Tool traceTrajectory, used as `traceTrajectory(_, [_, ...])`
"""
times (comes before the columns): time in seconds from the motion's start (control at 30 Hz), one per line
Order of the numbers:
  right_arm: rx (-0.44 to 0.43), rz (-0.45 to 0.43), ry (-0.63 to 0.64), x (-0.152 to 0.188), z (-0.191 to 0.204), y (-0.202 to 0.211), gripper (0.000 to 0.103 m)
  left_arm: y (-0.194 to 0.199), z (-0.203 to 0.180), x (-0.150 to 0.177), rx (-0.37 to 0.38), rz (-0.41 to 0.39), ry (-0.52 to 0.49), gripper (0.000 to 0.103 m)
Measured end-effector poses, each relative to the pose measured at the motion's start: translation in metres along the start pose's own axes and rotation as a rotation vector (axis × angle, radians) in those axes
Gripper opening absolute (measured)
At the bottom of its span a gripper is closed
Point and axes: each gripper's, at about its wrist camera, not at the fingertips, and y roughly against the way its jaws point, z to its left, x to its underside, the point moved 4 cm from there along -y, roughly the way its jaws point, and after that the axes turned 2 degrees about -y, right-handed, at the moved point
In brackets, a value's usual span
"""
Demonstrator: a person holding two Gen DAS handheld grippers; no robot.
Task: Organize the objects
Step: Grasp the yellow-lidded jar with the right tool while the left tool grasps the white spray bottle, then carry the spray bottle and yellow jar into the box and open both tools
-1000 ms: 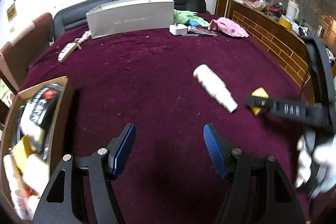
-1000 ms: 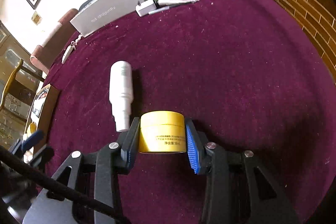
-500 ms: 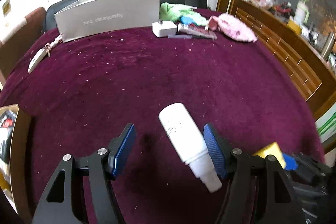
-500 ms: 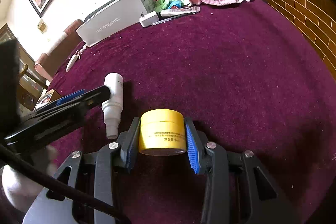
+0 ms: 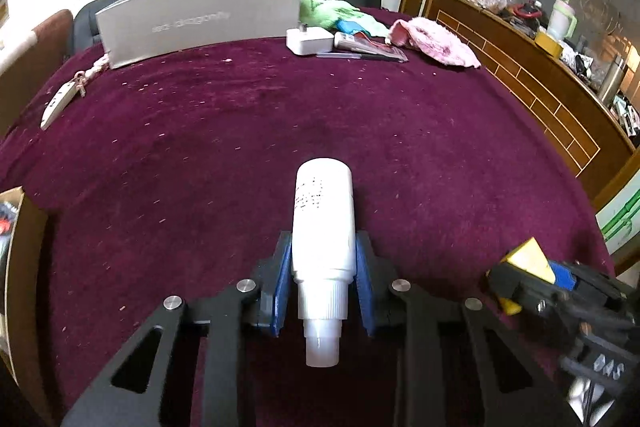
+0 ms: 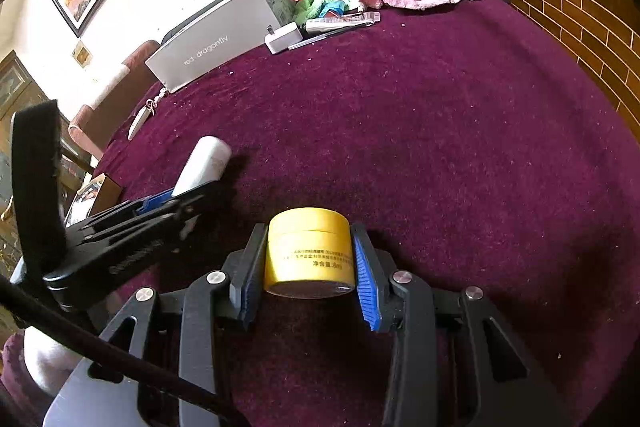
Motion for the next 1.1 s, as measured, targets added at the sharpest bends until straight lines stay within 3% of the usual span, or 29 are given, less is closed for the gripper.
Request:
traceTrajectory(0.43, [0.000,-0.017,0.016,0.000,0.000,-0.001,0.038,0.088,0.027,0.039,0.026,-0.115,0.028,0.024])
traceTrajectory(0.73, [0.066,0.005,0.044,0.003,0.009,0.001,0.037,0.152,0.068,0.079,-0.040,-0.196,0.058,0.025])
traceTrajectory(0.93, [0.005,0.039,0.033,0.017,0.029,0.014,0.037,0.173,0.094,0.101,-0.067,-0.228,0.100,0.025])
traceTrajectory(1.1, [-0.091,0.074,0.047,0.026,0.071,0.022,0.038,0.194,0.131,0.118,-0.094,-0.268,0.177,0.025])
